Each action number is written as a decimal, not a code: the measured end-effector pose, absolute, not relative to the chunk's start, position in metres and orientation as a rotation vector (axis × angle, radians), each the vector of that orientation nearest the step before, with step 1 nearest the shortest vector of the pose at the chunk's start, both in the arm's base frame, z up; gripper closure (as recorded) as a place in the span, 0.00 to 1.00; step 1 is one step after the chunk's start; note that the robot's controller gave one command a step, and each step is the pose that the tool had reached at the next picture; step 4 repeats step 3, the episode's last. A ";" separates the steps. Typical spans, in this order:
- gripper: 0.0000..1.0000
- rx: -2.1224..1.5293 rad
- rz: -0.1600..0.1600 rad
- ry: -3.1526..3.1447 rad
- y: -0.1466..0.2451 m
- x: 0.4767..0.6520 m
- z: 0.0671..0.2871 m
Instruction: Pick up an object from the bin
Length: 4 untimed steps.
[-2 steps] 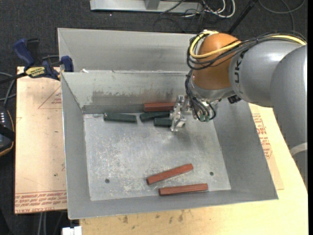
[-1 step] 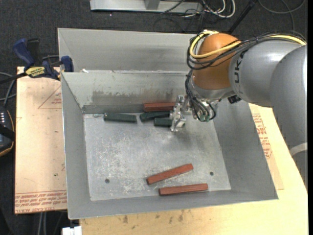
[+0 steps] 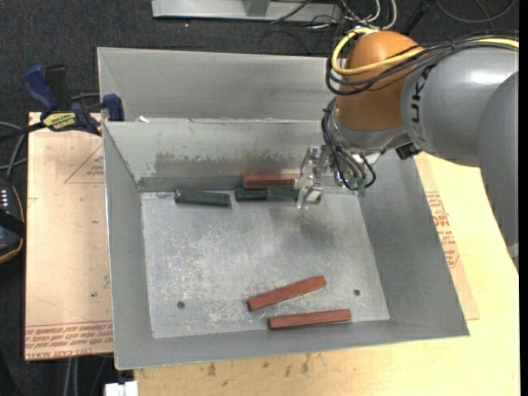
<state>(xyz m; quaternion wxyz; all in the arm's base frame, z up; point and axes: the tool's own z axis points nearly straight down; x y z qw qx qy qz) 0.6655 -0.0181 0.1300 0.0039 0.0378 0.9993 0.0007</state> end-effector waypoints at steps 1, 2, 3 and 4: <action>1.00 0.120 0.002 3.138 -0.018 0.664 0.110; 1.00 0.121 0.002 3.133 -0.018 0.667 0.138; 1.00 0.122 0.002 3.137 -0.018 0.664 0.132; 1.00 0.122 0.002 3.137 -0.018 0.664 0.132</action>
Offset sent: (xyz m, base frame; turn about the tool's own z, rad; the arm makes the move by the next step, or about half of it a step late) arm -0.0001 -0.0001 0.0062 0.0000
